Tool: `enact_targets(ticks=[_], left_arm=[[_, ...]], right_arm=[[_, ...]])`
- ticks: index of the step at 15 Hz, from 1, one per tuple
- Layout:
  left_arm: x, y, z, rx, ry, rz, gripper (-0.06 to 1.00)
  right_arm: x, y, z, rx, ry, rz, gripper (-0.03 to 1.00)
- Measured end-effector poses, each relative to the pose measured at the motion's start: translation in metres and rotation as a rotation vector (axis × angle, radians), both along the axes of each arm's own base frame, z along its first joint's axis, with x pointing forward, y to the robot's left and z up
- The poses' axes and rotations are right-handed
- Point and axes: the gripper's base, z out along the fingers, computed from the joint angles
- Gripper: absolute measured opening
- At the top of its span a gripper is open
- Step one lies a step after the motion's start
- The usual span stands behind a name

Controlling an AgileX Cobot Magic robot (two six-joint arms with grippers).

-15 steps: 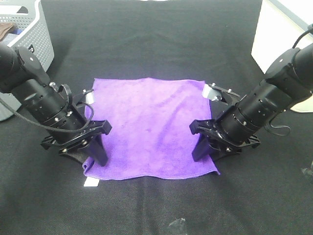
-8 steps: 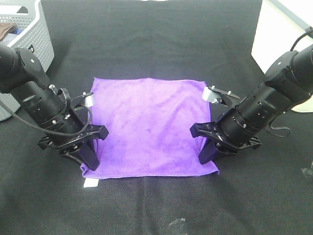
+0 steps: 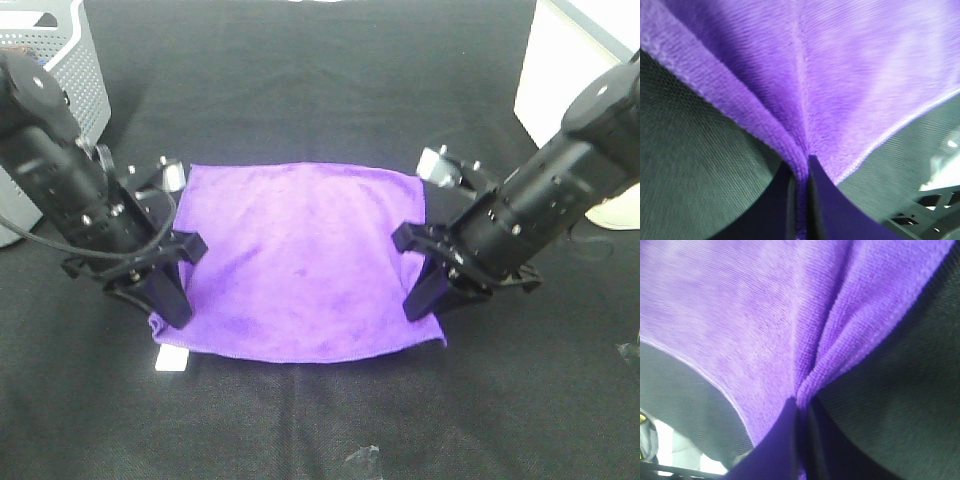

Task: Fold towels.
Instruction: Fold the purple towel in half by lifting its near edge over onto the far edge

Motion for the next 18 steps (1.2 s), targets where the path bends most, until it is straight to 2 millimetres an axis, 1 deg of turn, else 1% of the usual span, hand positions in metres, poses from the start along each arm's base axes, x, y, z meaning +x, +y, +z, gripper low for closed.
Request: enact_targets(ticks=[1,3,4,5,6,7,8,10,12,13,14,15,16,17,18], left_arm=[[-0.001,0.0,0.004,-0.002,-0.008,0.001,0.0],[-0.004,0.002,0.022,0.005,-0.035,0.004,0.0],[-0.004,0.003,0.028,0.011,-0.051,0.006,0.0],[-0.003,0.004,0.034,0.018,-0.075,0.004,0.0],[-0.001,0.003,0.036,0.018,-0.087,0.004,0.0],[0.004,0.003,0.041,0.017,-0.119,0.008,0.0],[0.015,0.002,0.05,0.013,-0.181,0.022,0.0],[0.032,0.008,0.065,0.0,-0.256,0.074,0.0],[0.052,0.017,0.07,-0.005,-0.299,0.115,0.0],[0.063,0.02,0.07,-0.007,-0.314,0.129,0.0],[0.074,0.019,0.069,-0.009,-0.33,0.133,0.0],[0.086,0.018,0.068,-0.011,-0.352,0.135,0.0],[0.097,0.016,0.067,-0.012,-0.376,0.139,0.0],[0.108,0.014,0.063,-0.013,-0.399,0.145,0.0],[0.12,0.012,0.06,-0.014,-0.423,0.15,0.0]], right_arm=[[-0.001,0.0,0.007,0.007,-0.015,0.001,0.0],[-0.001,0.0,0.02,0.021,-0.04,-0.004,0.0],[0.003,0.001,0.026,0.022,-0.056,-0.005,0.0],[0.014,0.003,0.039,0.022,-0.096,-0.005,0.0],[0.019,0.004,0.045,0.02,-0.116,-0.007,0.0],[0.029,0.005,0.056,0.015,-0.159,-0.012,0.0],[0.043,0.006,0.073,-0.013,-0.214,-0.014,0.0],[0.061,0.008,0.085,-0.042,-0.246,-0.011,0.0],[0.084,0.013,0.088,-0.052,-0.269,-0.002,0.0],[0.091,0.015,0.089,-0.05,-0.278,0.0,0.0],[0.11,0.019,0.088,-0.054,-0.297,0.006,0.0],[0.125,0.022,0.084,-0.067,-0.309,0.005,0.0],[0.138,0.024,0.079,-0.086,-0.321,0.009,0.0],[0.145,0.025,0.077,-0.099,-0.325,0.01,0.0],[0.156,0.026,0.072,-0.12,-0.329,0.01,0.0]])
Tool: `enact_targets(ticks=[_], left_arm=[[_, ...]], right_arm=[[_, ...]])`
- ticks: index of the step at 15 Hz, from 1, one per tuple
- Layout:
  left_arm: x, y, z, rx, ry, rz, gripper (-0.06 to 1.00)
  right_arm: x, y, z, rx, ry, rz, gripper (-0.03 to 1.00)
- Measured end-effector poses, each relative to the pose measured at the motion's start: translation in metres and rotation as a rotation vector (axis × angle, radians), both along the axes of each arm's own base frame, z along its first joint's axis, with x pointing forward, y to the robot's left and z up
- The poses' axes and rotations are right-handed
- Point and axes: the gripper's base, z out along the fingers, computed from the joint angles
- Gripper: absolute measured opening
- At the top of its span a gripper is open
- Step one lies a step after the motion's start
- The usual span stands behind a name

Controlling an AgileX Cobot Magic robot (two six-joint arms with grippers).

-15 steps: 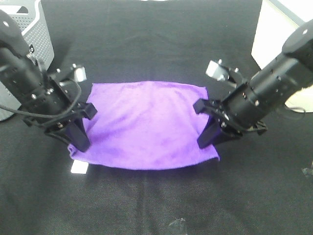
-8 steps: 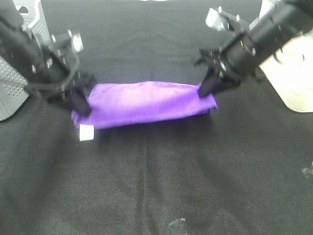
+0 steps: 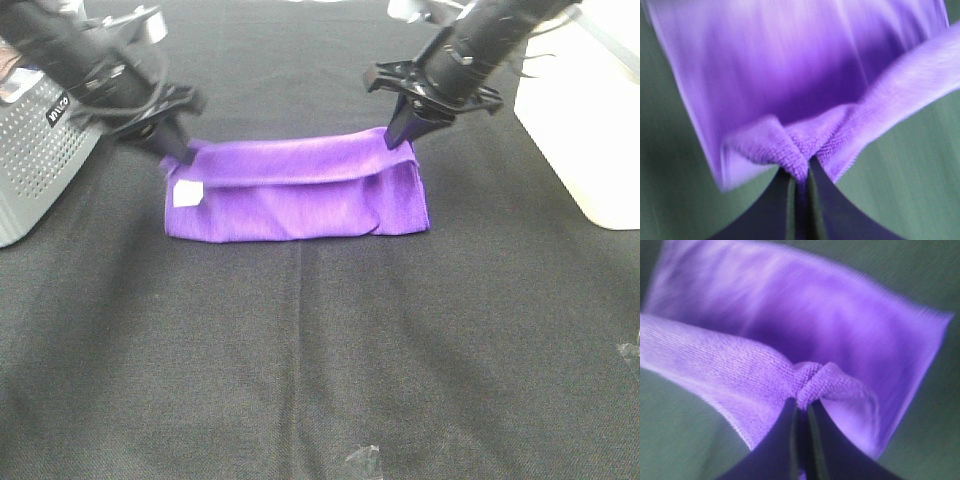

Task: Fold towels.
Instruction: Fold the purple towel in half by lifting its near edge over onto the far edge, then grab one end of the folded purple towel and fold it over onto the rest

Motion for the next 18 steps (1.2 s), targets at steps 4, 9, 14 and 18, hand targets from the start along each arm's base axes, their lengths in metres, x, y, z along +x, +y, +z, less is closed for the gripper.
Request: enact_targets(ticks=[4,9,14,18], left_arm=[[0.039,-0.006,-0.018,0.018,-0.06,-0.007,0.0],[0.067,-0.012,-0.043,0.029,-0.046,-0.044,0.0],[0.069,-0.013,-0.058,0.034,0.017,-0.054,0.01],[0.065,-0.008,-0.062,0.088,0.075,-0.035,0.48]], right_arm=[[0.04,-0.011,-0.026,-0.055,0.013,-0.029,0.0],[0.054,-0.025,-0.063,-0.068,0.066,-0.068,0.0],[0.056,-0.025,-0.066,-0.065,0.054,-0.075,0.1],[0.054,-0.025,-0.067,-0.064,0.075,-0.074,0.5]])
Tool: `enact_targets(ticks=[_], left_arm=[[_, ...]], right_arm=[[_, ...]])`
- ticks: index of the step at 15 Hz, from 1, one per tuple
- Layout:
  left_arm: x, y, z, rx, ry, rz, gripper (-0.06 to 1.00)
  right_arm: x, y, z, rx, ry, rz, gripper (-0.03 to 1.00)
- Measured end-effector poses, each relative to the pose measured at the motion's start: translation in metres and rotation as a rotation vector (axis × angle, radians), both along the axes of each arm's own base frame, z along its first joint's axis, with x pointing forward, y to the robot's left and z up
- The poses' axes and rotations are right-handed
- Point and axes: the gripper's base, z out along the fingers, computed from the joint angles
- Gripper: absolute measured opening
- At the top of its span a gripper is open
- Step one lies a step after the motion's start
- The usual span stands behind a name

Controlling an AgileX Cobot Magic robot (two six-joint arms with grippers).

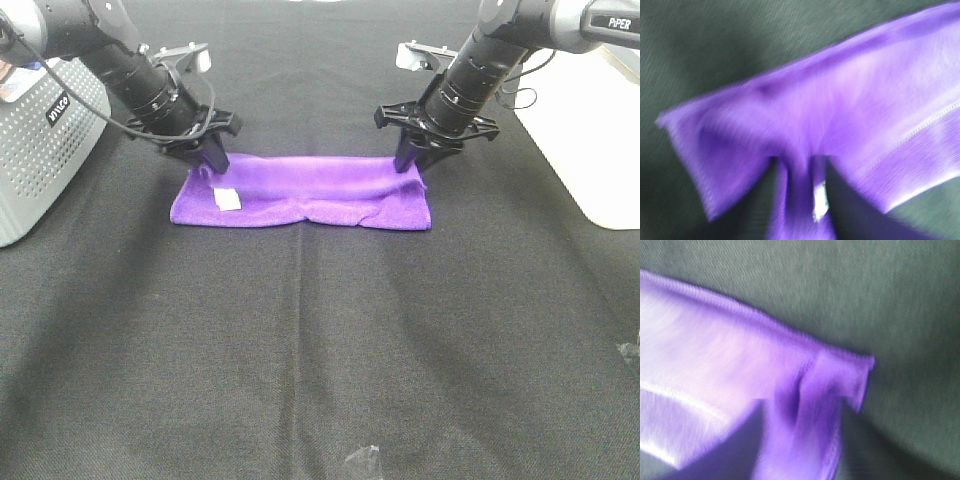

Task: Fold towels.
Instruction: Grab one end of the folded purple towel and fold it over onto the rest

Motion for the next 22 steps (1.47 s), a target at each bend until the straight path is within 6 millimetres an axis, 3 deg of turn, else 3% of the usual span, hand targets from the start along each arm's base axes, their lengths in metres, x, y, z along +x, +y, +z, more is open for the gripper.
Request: enact_targets(ticks=[2,3,6,8,10,12,16,19,22], left_arm=[[-0.005,0.005,0.001,0.062,0.052,0.006,0.74],[-0.006,0.008,0.004,0.09,0.069,-0.001,0.79],[-0.007,0.019,0.006,0.098,0.099,0.005,0.8],[-0.006,0.032,0.007,0.047,0.125,0.022,0.81],[-0.003,0.055,0.0,-0.074,0.163,0.016,0.81],[0.0,0.06,-0.002,-0.101,0.129,-0.024,0.8],[0.002,0.06,-0.002,-0.134,0.121,0.013,0.8],[0.004,0.062,-0.026,-0.159,0.158,0.037,0.8],[0.007,0.063,-0.034,-0.192,0.169,0.055,0.8]], right_arm=[[-0.003,0.0,0.003,-0.01,0.038,0.017,0.7],[-0.005,-0.001,0.011,-0.018,0.051,0.031,0.74],[-0.009,-0.001,0.052,-0.018,0.048,0.062,0.76],[-0.008,-0.001,0.066,-0.008,0.024,0.048,0.76],[-0.008,0.0,0.066,-0.005,0.032,0.043,0.76],[-0.008,0.0,0.067,0.001,0.037,0.028,0.76],[-0.008,0.0,0.066,0.001,0.039,0.027,0.76],[-0.009,0.0,0.067,0.003,0.041,0.027,0.76],[-0.009,0.0,0.067,0.006,0.042,0.026,0.76]])
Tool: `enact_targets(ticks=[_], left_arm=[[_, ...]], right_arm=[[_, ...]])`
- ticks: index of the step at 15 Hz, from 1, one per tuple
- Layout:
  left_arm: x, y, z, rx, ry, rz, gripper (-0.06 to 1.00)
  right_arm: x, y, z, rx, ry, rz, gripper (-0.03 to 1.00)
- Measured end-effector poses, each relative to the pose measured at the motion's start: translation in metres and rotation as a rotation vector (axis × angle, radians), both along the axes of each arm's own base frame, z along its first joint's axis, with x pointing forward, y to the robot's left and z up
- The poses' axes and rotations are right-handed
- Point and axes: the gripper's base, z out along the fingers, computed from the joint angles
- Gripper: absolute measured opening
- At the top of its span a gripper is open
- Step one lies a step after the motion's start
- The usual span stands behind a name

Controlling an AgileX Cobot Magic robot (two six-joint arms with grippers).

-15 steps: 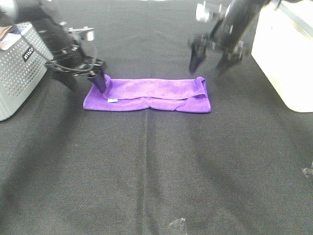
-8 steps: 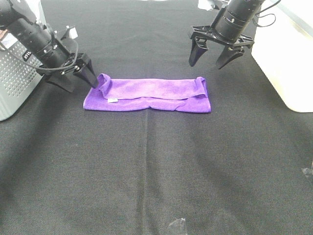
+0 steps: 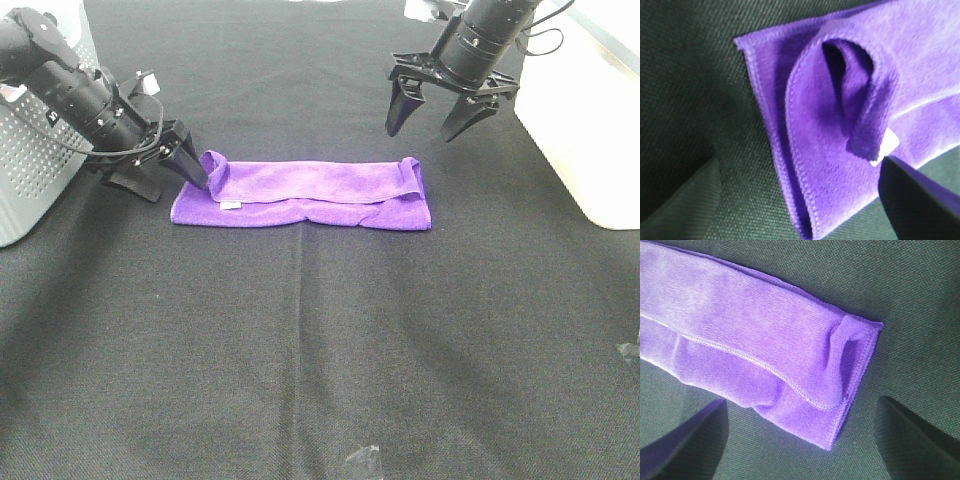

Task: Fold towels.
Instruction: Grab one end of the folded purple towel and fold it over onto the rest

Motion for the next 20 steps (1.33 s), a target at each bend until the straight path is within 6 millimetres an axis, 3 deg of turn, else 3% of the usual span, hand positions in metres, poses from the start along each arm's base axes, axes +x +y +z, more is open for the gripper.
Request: enact_targets(ticks=[3,6,7,11,13,15,16,20], left_arm=[[0.001,-0.002,-0.004,-0.042,0.011,0.015,0.8],[0.002,-0.026,-0.011,-0.1,0.02,-0.007,0.77],[0.001,-0.048,-0.012,-0.114,0.013,-0.043,0.76],[0.0,-0.096,-0.013,-0.109,0.001,-0.096,0.72],[0.0,-0.098,-0.015,-0.076,0.005,-0.083,0.55],[0.002,-0.094,-0.018,-0.021,0.0,-0.09,0.2],[0.002,-0.093,-0.017,-0.002,-0.006,-0.101,0.08],[0.007,-0.082,-0.008,0.063,-0.041,-0.14,0.06]], right_arm=[[0.0,0.0,0.0,0.002,0.0,0.0,0.76],[0.0,0.0,0.0,0.002,0.0,0.0,0.76],[0.0,0.0,0.0,0.002,0.0,0.0,0.76],[0.0,0.0,0.0,0.003,0.001,0.0,0.76],[0.0,0.0,0.0,0.003,0.001,0.0,0.76],[0.0,0.0,0.0,0.003,0.001,0.0,0.76],[0.0,0.0,0.0,0.003,0.001,0.0,0.76],[0.0,0.0,0.002,0.004,-0.002,0.0,0.76]])
